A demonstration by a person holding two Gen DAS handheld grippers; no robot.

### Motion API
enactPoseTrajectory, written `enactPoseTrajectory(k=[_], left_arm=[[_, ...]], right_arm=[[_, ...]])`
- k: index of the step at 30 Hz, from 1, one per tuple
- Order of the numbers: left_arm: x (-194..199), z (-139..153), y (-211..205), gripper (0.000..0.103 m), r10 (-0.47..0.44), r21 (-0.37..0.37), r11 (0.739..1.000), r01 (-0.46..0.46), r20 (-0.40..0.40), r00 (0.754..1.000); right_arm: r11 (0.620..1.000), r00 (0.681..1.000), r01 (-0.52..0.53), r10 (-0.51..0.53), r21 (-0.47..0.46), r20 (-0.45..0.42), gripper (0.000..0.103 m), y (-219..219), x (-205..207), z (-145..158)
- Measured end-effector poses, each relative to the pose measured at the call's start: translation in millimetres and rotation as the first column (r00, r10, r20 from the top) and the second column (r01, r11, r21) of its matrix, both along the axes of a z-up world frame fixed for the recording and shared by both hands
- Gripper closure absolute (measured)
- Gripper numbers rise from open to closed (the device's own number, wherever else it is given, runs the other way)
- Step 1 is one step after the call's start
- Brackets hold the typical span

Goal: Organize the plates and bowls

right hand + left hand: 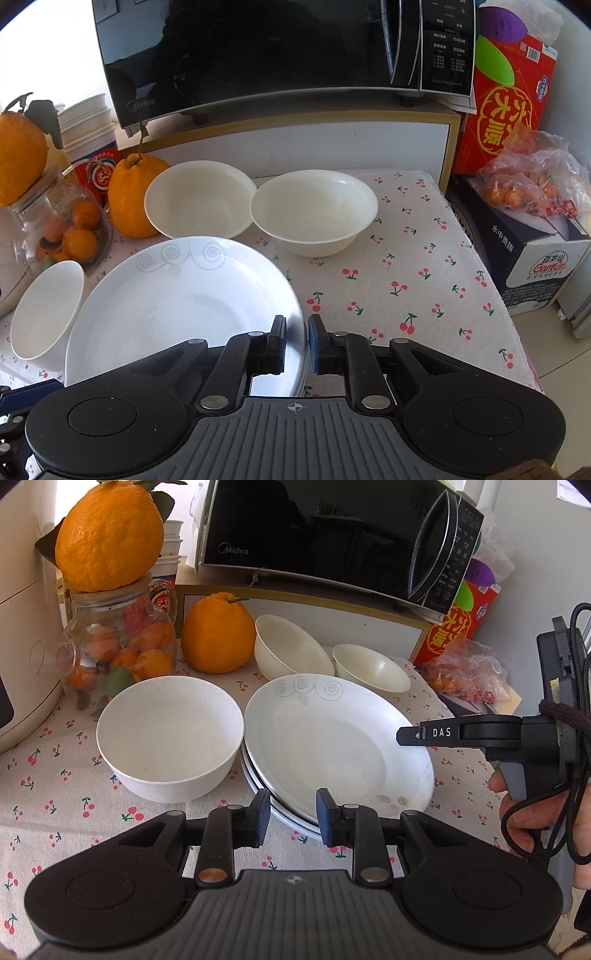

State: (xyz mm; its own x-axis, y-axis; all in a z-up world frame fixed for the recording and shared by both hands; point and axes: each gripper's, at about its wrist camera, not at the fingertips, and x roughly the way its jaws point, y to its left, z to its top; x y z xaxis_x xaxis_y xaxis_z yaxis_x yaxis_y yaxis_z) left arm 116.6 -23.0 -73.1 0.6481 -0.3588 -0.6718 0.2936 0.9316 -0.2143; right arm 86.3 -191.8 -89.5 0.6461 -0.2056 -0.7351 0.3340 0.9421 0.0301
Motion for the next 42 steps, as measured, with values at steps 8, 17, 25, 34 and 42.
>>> enactPoseTrajectory(k=[8, 17, 25, 34, 42], left_arm=[[-1, 7, 7, 0.051, -0.016, -0.025, 1.0, 0.016, -0.004, 1.0], [3, 15, 8, 0.023, -0.023, -0.028, 0.999, 0.023, 0.014, 1.0], [-2, 23, 14, 0.002, 0.018, 0.002, 1.0, -0.018, 0.058, 0.998], [-6, 17, 42, 0.001, 0.082, 0.026, 0.996, -0.086, 0.116, 0.99], [-4, -6, 64, 0.001, -0.004, 0.055, 0.998, -0.009, 0.239, 0.971]], right_arm=[[0.998, 1.0, 0.017, -0.018, 0.068, 0.003, 0.059, 1, 1, 2], [0.993, 0.999, 0.034, -0.038, 0.112, 0.036, 0.02, 7, 2, 8], [0.997, 0.998, -0.013, 0.008, 0.081, 0.057, 0.013, 18, -2, 16], [0.994, 0.991, -0.076, 0.067, 0.083, 0.116, 0.007, 41, -2, 29], [0.978, 0.971, -0.171, 0.148, 0.116, 0.19, 0.007, 64, 11, 34]])
